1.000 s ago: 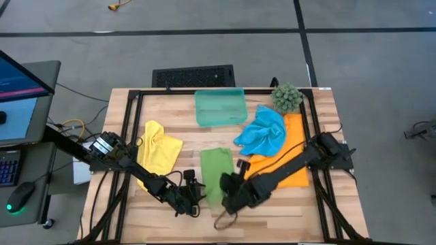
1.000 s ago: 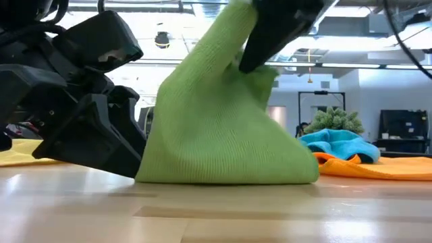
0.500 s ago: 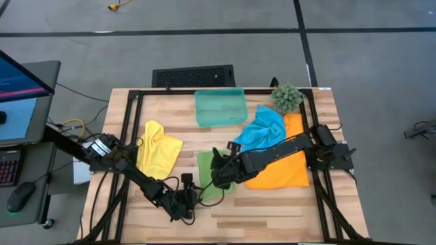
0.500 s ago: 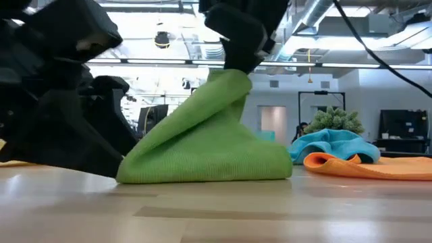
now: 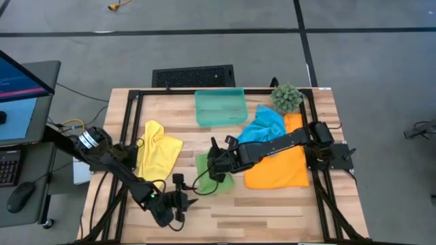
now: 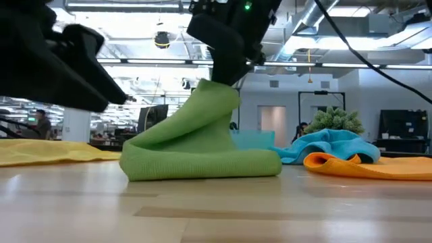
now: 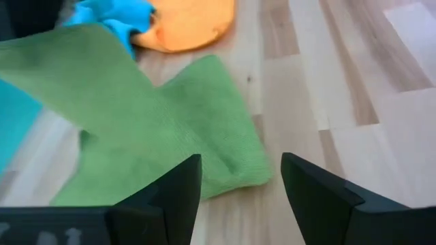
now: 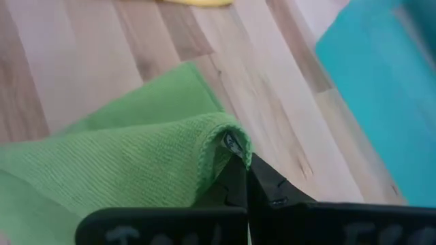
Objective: Roll microfiber towels into tight, uniform cylinder then place into a basket
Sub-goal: Roll the green microfiber cloth
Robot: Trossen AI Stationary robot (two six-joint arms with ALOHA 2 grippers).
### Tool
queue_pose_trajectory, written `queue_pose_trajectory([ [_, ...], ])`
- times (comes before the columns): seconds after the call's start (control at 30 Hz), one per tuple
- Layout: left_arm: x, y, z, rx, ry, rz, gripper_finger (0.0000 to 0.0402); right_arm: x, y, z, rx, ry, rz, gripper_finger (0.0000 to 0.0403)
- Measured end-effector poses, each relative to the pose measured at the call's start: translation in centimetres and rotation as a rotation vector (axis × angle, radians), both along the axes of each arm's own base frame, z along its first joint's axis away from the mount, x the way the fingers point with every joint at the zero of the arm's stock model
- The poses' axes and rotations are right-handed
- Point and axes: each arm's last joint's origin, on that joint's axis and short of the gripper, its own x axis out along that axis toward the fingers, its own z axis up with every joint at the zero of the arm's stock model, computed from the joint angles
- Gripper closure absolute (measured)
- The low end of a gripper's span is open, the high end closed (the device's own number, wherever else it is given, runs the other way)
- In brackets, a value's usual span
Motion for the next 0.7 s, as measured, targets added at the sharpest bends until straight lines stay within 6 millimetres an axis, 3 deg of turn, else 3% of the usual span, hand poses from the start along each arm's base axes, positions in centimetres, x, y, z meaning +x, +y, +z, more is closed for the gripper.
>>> queue_pose_trajectory([
  [0.2,-1.6,0.1,1.3,0.007,-0.005,0.04,0.0205,0.6,-1.3,-0.5,0.109,-0.033,-0.008,0.0396],
  [0.5,-1.6,1.1,1.1,0.05,0.028,0.084,0.0205,0.6,-1.3,-0.6,0.178,-0.043,-0.055,0.0393],
  [0.7,-1.6,1.1,1.1,0.05,0.026,0.085,0.0205,0.8,-2.7,-0.6,0.187,-0.044,-0.086,0.0347],
])
